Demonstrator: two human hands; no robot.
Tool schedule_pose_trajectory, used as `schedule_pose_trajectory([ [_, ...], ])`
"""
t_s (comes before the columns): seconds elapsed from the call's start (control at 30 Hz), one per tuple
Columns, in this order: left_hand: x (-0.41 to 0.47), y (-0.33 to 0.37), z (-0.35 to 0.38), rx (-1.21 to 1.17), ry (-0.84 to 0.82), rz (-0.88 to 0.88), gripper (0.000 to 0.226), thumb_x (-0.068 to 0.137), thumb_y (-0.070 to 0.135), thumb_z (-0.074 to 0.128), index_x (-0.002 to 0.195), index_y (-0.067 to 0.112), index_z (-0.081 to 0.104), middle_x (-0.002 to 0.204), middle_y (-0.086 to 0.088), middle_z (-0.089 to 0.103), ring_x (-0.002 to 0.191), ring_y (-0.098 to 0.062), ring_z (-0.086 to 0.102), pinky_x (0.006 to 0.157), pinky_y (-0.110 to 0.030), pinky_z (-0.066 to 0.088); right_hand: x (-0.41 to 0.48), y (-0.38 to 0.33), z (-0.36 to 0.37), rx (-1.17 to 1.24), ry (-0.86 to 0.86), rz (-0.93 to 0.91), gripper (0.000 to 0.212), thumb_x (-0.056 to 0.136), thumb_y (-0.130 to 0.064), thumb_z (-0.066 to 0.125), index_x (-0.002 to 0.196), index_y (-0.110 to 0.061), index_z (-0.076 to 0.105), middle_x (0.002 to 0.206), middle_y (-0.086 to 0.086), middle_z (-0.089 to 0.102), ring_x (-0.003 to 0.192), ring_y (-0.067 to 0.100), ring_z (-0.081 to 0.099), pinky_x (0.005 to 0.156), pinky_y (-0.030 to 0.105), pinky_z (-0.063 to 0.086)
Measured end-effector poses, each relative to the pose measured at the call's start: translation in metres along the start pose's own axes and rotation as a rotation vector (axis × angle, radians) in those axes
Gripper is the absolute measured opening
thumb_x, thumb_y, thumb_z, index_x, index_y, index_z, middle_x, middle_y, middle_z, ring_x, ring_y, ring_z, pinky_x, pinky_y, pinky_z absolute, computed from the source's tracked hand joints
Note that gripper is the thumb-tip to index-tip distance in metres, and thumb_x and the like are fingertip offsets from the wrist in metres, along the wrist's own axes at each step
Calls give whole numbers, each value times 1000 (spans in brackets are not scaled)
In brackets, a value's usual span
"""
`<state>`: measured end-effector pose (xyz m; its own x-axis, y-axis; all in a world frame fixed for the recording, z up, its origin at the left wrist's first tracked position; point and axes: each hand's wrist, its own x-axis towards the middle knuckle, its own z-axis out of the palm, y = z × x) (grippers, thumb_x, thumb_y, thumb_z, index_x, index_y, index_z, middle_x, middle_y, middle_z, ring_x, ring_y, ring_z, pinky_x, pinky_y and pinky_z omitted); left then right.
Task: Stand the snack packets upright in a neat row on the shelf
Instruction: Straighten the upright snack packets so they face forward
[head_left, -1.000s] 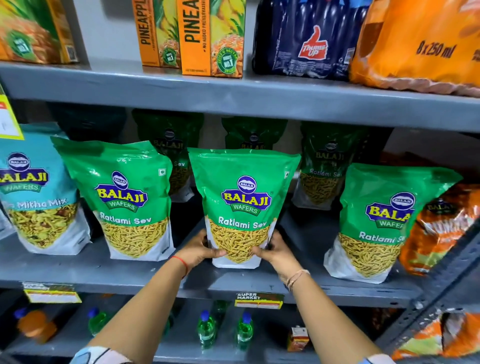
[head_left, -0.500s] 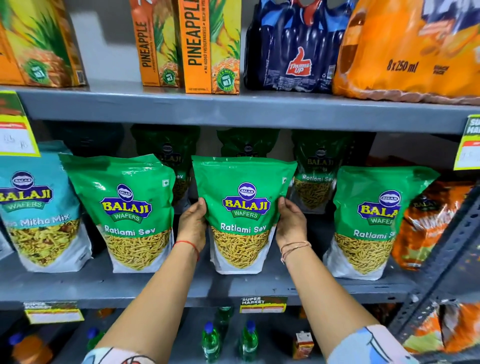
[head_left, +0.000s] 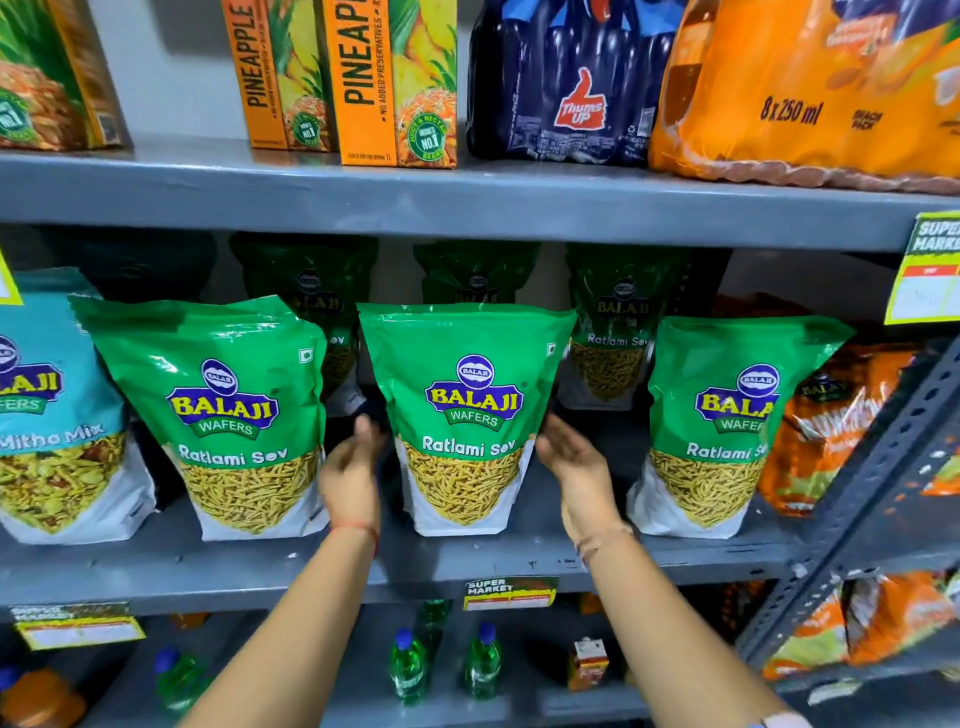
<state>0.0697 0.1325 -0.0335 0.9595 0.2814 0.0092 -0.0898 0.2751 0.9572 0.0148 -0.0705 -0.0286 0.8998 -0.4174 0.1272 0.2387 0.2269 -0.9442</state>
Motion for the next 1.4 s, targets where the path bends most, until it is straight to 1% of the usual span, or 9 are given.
schedule_pose_trajectory([
  [0.1, -56, -45, -24, 274, 147, 66, 47, 84, 53, 49, 59, 13, 52, 62, -10, 51, 64, -20, 44, 64, -35, 38, -33, 26, -53, -218, 161, -12, 21, 84, -3, 60, 104, -2, 65, 99, 0, 67, 81, -8, 63, 69, 2, 47],
  [0.2, -111, -78, -16, 398, -54, 66, 55, 79, 61, 52, 47, 19, 36, 50, 1, 36, 53, -16, 33, 53, -32, 29, -55, 33, -112, -261, 423, -62, 20, 89, -12, 54, 77, -6, 68, 68, 0, 70, 61, -4, 64, 65, 10, 52],
  [0.33, -131, -81, 53, 382, -306, 105, 47, 83, 26, 66, 43, 25, 43, 39, 10, 44, 45, -1, 37, 54, -26, 32, -45, 3, -179, -377, 546, -188, 14, 93, -13, 45, 102, -9, 55, 100, 20, 59, 80, 12, 55, 75, 23, 44],
  [0.43, -129, -78, 114, 279, -451, 8, 12, 75, 11, 74, 73, 17, 64, 65, 9, 65, 68, -5, 55, 64, -17, 46, -22, -11, -212, -371, 446, -115, 43, 92, -10, 47, 132, -5, 34, 136, 22, 39, 111, 20, 47, 99, 33, 36],
  [0.6, -128, -91, 181, 421, -731, -136, 93, 61, 20, 84, 141, 11, 36, 134, 1, 48, 126, -15, 45, 110, -32, 35, 8, -10, -245, -367, 121, 113, 80, 80, -28, 66, 142, -12, 17, 151, 8, 27, 137, 21, 27, 117, 45, 18],
  [0.77, -133, -99, 201, 507, -802, -154, 99, 56, 21, 85, 140, 14, 32, 140, -2, 48, 124, -17, 46, 101, -27, 39, 23, -14, -259, -339, -60, 141, 104, 54, -24, 86, 139, -25, 25, 144, 1, 39, 132, 19, 36, 114, 45, 25],
  [1.03, -123, -106, 202, 571, -763, -172, 78, 66, 9, 80, 134, 5, 41, 139, -13, 51, 128, -29, 47, 109, -42, 37, 36, -14, -247, -458, -119, 184, 61, 66, -1, 77, 109, -28, 44, 112, 2, 59, 103, 18, 56, 76, 18, 48],
  [1.2, -103, -104, 184, 626, -723, -191, 74, 65, 12, 82, 129, 6, 46, 135, -11, 55, 124, -30, 50, 106, -42, 40, 39, -3, -223, -443, -112, 203, 47, 66, 1, 76, 94, -26, 49, 100, 0, 62, 97, 19, 58, 82, 31, 48],
  [1.4, -98, -101, 178, 616, -723, -198, 70, 67, 11, 80, 128, 6, 47, 134, -12, 56, 123, -29, 51, 106, -42, 40, 37, -4, -211, -437, -145, 206, 47, 67, 3, 75, 97, -25, 51, 106, 3, 61, 98, 11, 58, 65, 8, 45],
])
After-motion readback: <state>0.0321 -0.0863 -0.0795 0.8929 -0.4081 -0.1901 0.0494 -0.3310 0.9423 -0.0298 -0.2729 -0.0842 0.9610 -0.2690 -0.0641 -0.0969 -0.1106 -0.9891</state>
